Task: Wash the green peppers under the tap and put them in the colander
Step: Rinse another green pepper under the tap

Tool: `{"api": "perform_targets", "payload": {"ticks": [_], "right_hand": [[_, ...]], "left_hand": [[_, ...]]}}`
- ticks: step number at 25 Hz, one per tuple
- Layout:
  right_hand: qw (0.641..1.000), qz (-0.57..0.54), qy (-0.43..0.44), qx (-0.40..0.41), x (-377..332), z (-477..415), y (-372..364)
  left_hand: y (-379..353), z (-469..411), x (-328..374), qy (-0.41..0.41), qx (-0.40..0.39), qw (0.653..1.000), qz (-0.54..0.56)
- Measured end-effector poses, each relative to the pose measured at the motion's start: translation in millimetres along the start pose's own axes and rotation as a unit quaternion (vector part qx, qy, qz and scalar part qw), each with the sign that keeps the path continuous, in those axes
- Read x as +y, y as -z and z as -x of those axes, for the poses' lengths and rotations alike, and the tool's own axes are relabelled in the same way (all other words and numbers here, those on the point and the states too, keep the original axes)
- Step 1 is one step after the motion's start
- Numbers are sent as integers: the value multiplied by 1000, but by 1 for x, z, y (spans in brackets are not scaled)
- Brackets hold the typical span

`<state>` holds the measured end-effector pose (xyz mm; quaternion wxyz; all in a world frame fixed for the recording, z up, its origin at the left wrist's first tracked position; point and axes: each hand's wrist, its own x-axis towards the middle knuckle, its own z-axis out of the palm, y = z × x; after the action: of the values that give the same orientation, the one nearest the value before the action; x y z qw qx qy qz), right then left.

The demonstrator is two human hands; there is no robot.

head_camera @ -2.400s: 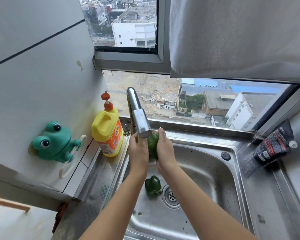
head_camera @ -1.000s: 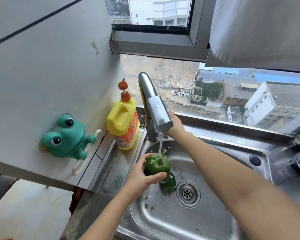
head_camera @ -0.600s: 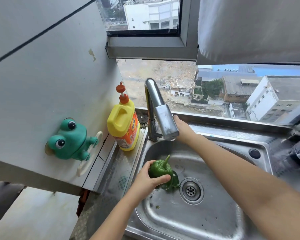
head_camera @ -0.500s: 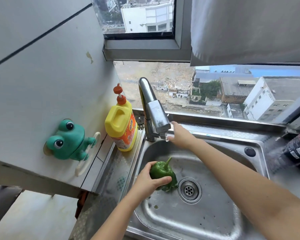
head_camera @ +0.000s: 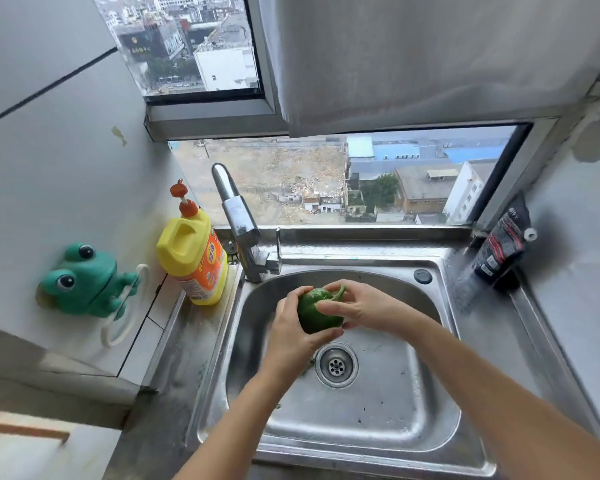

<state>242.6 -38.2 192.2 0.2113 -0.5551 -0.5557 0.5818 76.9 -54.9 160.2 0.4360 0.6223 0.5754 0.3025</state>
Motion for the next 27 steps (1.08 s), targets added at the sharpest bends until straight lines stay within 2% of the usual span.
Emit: {"api": "perform_targets", "payload": {"ticks": [5, 10, 11, 13, 15, 17, 19, 21, 22, 25, 27], "right_hand": [[996, -46, -17, 80, 13, 28, 16], [976, -80, 0, 204, 28, 58, 20], [969, -41, -11, 244, 31, 63, 18], [945, 78, -27, 318, 38, 75, 11], [916, 201, -6, 347, 49, 89, 2], [881, 315, 13, 353, 63, 105, -6], [852, 384, -2, 355, 74, 121, -15], [847, 371, -31, 380, 81, 142, -27], [848, 348, -39, 398, 82, 153, -31], [844, 252, -57, 470, 80, 191, -42], [830, 140, -84, 533, 81, 230, -45]], "left_hand": [[-25, 10, 24, -59, -28, 998, -8], [-38, 2, 34, -76, -133, 988, 15], [-38, 0, 35, -84, -151, 985, -15], [-34, -5, 35, -113, -138, 980, -88], [-28, -8, 34, -140, -120, 972, -144], [-28, -7, 34, -155, -171, 953, -196], [-32, -3, 34, -161, -265, 922, -233], [-41, 7, 39, -195, -329, 881, -279], [-49, 11, 42, -218, -329, 873, -287], [-75, 28, 60, -248, -296, 894, -225], [-99, 48, 76, -263, -303, 899, -178]]}}
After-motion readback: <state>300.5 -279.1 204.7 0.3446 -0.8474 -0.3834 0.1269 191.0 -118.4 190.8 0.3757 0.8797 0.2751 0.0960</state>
